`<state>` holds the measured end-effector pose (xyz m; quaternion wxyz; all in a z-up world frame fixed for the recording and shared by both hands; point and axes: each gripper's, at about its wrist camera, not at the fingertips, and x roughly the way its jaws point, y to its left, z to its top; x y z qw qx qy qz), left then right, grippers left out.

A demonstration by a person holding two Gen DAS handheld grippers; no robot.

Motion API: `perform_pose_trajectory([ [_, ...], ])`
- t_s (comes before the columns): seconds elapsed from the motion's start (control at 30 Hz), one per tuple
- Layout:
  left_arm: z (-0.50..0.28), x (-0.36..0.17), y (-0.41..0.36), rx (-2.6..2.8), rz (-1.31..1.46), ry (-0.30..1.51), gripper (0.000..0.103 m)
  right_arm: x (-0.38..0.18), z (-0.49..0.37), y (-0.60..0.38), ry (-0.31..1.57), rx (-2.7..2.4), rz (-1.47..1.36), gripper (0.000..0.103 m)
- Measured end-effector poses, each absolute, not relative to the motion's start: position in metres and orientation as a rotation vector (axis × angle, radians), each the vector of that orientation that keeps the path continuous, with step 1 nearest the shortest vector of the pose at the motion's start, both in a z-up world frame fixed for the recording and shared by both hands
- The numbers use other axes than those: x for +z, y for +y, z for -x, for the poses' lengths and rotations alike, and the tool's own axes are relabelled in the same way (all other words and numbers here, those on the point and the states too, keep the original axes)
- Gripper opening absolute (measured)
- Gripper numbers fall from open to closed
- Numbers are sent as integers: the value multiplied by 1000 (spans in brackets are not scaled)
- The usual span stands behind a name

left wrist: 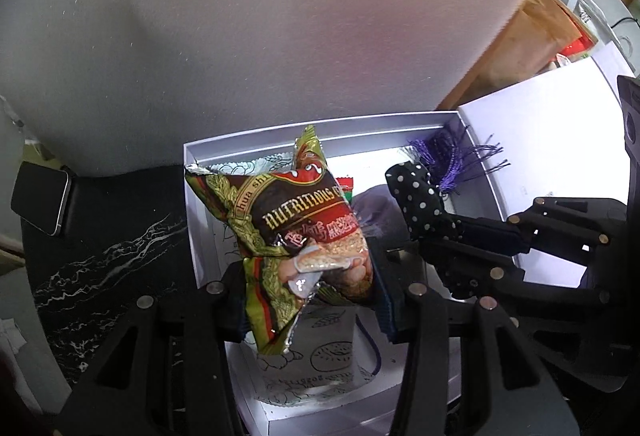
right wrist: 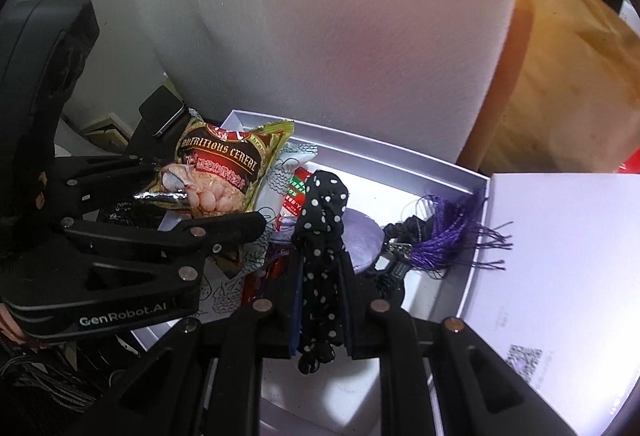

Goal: Organize objects
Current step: 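Lower both tools into the box and open them to release packet and hair tie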

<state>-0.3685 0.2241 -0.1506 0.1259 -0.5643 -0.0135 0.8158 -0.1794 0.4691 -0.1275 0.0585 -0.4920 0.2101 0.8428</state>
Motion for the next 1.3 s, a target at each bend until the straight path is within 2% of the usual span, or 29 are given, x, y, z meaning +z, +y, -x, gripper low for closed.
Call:
perform_pose_trajectory([
  [0.43, 363, -160, 219, 2385, 1638, -77, 45, -137, 191, 466, 636, 2565, 1522, 16],
  [0.67, 357, -152, 216, 2431, 1612, -27, 45, -135, 190, 458, 623, 2548, 1510, 23],
  [0.93, 354, -146, 213, 2453, 1596, -68, 45, -126, 181, 462, 671, 2538, 1455, 23],
  [1.1, 348, -132, 211, 2463, 1556, -67, 40, -120, 179, 463, 691, 2538, 1412, 23],
  [1.3, 341, -122, 204, 2444, 1549, -80, 39, -115, 176, 462, 671, 2543, 1416, 22],
])
